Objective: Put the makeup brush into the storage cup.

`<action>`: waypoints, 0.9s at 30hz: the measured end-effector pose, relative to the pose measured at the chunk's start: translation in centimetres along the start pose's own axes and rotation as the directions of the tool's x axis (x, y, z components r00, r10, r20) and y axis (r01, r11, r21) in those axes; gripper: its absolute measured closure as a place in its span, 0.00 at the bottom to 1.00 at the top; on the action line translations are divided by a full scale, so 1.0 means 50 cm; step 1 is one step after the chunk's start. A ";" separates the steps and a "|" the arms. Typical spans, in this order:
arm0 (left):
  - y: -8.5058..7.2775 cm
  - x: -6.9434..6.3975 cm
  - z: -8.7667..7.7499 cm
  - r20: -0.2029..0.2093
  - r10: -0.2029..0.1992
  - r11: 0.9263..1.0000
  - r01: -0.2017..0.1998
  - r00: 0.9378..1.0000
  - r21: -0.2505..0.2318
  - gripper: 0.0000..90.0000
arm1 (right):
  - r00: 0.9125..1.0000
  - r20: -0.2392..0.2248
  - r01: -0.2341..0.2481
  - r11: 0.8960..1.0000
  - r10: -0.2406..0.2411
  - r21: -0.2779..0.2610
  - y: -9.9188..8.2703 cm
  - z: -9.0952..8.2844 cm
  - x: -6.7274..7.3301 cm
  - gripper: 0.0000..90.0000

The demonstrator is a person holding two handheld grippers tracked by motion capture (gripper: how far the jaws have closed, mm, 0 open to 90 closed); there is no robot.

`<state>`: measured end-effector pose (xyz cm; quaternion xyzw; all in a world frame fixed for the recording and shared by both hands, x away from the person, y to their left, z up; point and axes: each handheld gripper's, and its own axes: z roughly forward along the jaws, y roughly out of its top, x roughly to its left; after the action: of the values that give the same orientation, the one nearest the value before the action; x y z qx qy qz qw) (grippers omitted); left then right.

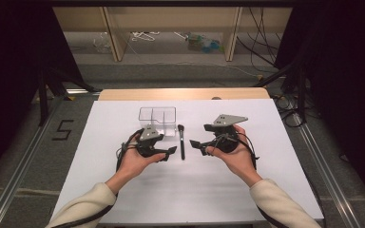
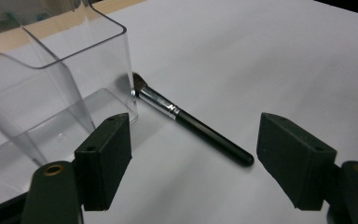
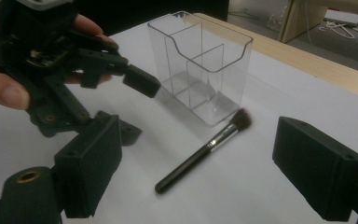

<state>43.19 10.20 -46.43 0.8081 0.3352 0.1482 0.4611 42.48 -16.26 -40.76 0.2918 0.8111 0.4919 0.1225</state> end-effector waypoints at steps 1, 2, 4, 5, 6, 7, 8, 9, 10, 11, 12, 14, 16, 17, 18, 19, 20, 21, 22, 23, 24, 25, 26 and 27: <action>0.003 -0.001 0.010 0.004 0.001 1.000 -0.001 1.000 0.008 0.30 | 1.000 -0.001 -0.001 1.000 0.001 -0.003 0.000 -0.001 -0.001 0.18; 0.005 -0.004 0.020 -0.001 0.001 1.000 -0.001 1.000 0.011 0.31 | 1.000 0.010 0.003 1.000 -0.003 0.000 0.001 -0.004 -0.002 0.18; 0.008 -0.008 0.039 -0.003 -0.002 1.000 0.002 1.000 0.031 0.32 | 1.000 0.005 -0.002 1.000 0.002 -0.008 0.001 -0.004 -0.002 0.18; 0.010 -0.009 0.048 -0.001 -0.006 0.999 0.006 1.000 0.040 0.32 | 1.000 0.005 -0.004 1.000 0.004 -0.009 0.001 -0.005 -0.002 0.18; 0.011 -0.012 0.056 -0.006 -0.015 0.999 0.016 1.000 0.051 0.32 | 1.000 0.004 -0.003 1.000 0.003 -0.010 0.001 -0.005 -0.002 0.18; 0.012 -0.014 0.065 -0.010 -0.022 0.998 0.023 1.000 0.063 0.32 | 1.000 0.004 -0.003 1.000 0.003 -0.011 0.000 -0.005 -0.002 0.18; 0.013 -0.015 0.072 -0.014 -0.021 0.997 0.023 1.000 0.079 0.32 | 1.000 0.005 -0.003 1.000 0.003 -0.007 0.000 -0.006 -0.002 0.18; 0.015 -0.017 0.079 -0.023 -0.026 0.995 0.028 0.999 0.093 0.33 | 1.000 0.010 0.000 1.000 0.000 -0.003 0.000 -0.007 -0.002 0.18; 0.017 -0.017 0.084 -0.023 -0.029 0.994 0.031 0.999 0.108 0.33 | 1.000 0.008 0.000 1.000 0.000 -0.004 0.000 -0.007 -0.002 0.18; 0.019 -0.019 0.090 -0.032 -0.030 0.992 0.034 0.999 0.120 0.33 | 1.000 0.009 0.000 1.000 0.000 -0.004 0.000 -0.006 -0.002 0.18; 0.021 -0.021 0.095 -0.039 -0.040 0.991 0.044 0.998 0.126 0.33 | 1.000 0.007 -0.002 1.000 0.002 -0.005 0.000 -0.006 -0.002 0.18; 0.024 -0.023 0.102 -0.050 -0.037 0.987 0.044 0.998 0.154 0.34 | 1.000 0.001 -0.005 1.000 0.005 -0.009 0.000 -0.006 -0.002 0.18; 0.026 -0.024 0.109 -0.052 -0.034 0.984 0.042 0.998 0.173 0.34 | 1.000 0.001 -0.004 1.000 0.004 -0.012 0.000 -0.006 -0.003 0.18; 0.026 -0.026 0.113 -0.058 -0.038 0.982 0.048 0.998 0.181 0.35 | 1.000 -0.001 -0.006 1.000 0.006 -0.015 0.000 -0.006 -0.003 0.18; 0.027 -0.026 0.115 -0.059 -0.029 0.980 0.040 0.998 0.195 0.35 | 1.000 0.008 -0.004 1.000 0.004 -0.007 0.001 -0.009 -0.003 0.18; 0.028 -0.027 0.118 -0.068 -0.031 0.978 0.044 0.997 0.204 0.35 | 1.000 0.008 -0.004 1.000 0.004 -0.007 0.001 -0.009 -0.003 0.18; 0.028 -0.028 0.122 -0.070 -0.033 0.976 0.047 0.997 0.213 0.35 | 1.000 0.009 -0.003 1.000 0.003 -0.009 0.002 -0.009 -0.003 0.18; 0.030 -0.028 0.124 -0.074 -0.037 0.973 0.053 0.997 0.224 0.35 | 1.000 0.009 -0.003 1.000 0.003 -0.009 0.002 -0.010 -0.004 0.18; 0.031 -0.027 0.126 -0.076 -0.039 0.971 0.056 0.996 0.234 0.35 | 1.000 0.011 -0.004 1.000 0.004 -0.011 0.002 -0.009 -0.004 0.18; 0.032 -0.028 0.128 -0.075 -0.050 0.967 0.067 0.996 0.245 0.35 | 1.000 0.010 -0.004 1.000 0.005 -0.011 0.002 -0.009 -0.004 0.18; 0.034 -0.026 0.129 -0.066 -0.050 0.963 0.065 0.997 0.261 0.35 | 1.000 0.009 -0.004 1.000 0.004 -0.012 0.002 -0.009 -0.004 0.18; 0.035 -0.028 0.130 -0.079 -0.052 0.961 0.072 0.995 0.266 0.35 | 1.000 0.008 -0.006 1.000 0.006 -0.014 0.002 -0.009 -0.004 0.18; 0.037 -0.027 0.132 -0.077 -0.049 0.957 0.069 0.996 0.281 0.35 | 1.000 0.008 -0.009 1.000 0.009 -0.017 0.002 -0.009 -0.003 0.18; 0.039 -0.028 0.133 -0.080 -0.055 0.952 0.076 0.995 0.296 0.35 | 1.000 0.003 -0.010 1.000 0.010 -0.015 0.003 -0.009 -0.004 0.18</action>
<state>46.61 4.28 -48.20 0.8511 0.3965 0.1092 0.3262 42.45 -16.68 -40.42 0.2959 0.8057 0.4980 0.1235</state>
